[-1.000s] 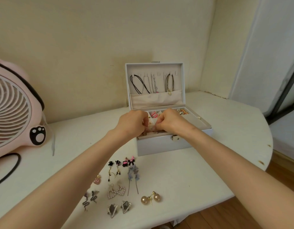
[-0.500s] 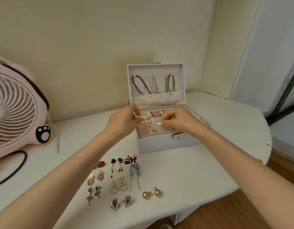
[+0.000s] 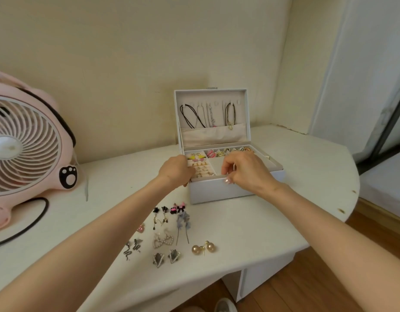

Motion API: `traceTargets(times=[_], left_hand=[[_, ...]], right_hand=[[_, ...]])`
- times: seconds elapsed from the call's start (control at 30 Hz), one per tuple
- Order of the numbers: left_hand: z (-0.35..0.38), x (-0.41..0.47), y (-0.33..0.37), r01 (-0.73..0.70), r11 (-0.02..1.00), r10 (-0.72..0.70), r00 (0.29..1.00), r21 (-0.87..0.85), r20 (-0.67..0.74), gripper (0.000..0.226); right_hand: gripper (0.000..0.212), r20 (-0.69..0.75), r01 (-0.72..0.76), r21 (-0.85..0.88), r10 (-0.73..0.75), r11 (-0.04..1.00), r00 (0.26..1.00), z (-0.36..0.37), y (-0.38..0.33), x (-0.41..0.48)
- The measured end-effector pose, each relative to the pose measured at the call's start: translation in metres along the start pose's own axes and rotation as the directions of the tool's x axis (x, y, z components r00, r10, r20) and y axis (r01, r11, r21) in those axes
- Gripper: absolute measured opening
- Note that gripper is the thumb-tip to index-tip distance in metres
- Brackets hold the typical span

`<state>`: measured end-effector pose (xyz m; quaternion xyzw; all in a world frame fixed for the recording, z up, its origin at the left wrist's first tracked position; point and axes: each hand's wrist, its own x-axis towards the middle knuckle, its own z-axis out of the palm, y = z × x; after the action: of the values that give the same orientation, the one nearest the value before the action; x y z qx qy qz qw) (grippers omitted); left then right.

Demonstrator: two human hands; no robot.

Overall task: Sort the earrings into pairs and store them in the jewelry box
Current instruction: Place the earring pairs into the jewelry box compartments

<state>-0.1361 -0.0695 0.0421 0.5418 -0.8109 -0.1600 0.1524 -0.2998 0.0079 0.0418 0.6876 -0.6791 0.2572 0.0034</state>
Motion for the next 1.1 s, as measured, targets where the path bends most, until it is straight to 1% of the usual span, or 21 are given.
traceTargets(times=[0.3,0.57,0.8,0.87,0.93,1.0,1.03,1.1], left_hand=[[0.011,-0.030,0.009,-0.064,0.997,0.065,0.998,-0.034,0.018,0.030],[0.011,-0.059,0.015,-0.099,0.995,0.099,0.995,0.008,0.023,0.018],[0.008,-0.070,0.012,-0.097,0.994,0.095,0.995,0.046,0.038,0.021],[0.008,-0.072,0.011,-0.097,0.994,0.095,0.995,0.048,0.043,0.024],[0.007,-0.075,0.010,-0.098,0.993,0.096,0.995,0.065,0.038,0.031],[0.007,-0.080,0.009,-0.116,0.982,0.122,0.992,0.150,-0.033,0.036],[0.006,-0.083,0.008,-0.131,0.970,0.154,0.983,0.203,-0.103,0.035],[0.004,-0.090,0.008,-0.208,0.949,0.265,0.933,0.236,-0.245,0.026]], right_hand=[[0.021,0.031,-0.056,0.011,0.056,0.998,0.998,-0.017,0.001,-0.036],[0.027,0.052,-0.071,0.063,0.067,0.995,0.996,-0.027,-0.005,-0.064],[0.022,0.036,-0.054,0.170,0.048,0.984,0.998,-0.024,-0.009,-0.079],[0.021,0.040,-0.038,0.176,0.031,0.984,0.999,-0.024,-0.009,-0.081],[0.014,0.063,-0.021,0.206,0.008,0.978,0.998,-0.026,-0.009,-0.081],[0.008,0.066,-0.021,0.284,0.002,0.959,0.998,-0.031,-0.011,-0.080],[0.010,0.061,-0.021,0.303,0.003,0.953,0.998,-0.033,-0.012,-0.079],[0.014,0.078,-0.026,0.291,0.003,0.956,0.997,-0.033,-0.014,-0.075]])
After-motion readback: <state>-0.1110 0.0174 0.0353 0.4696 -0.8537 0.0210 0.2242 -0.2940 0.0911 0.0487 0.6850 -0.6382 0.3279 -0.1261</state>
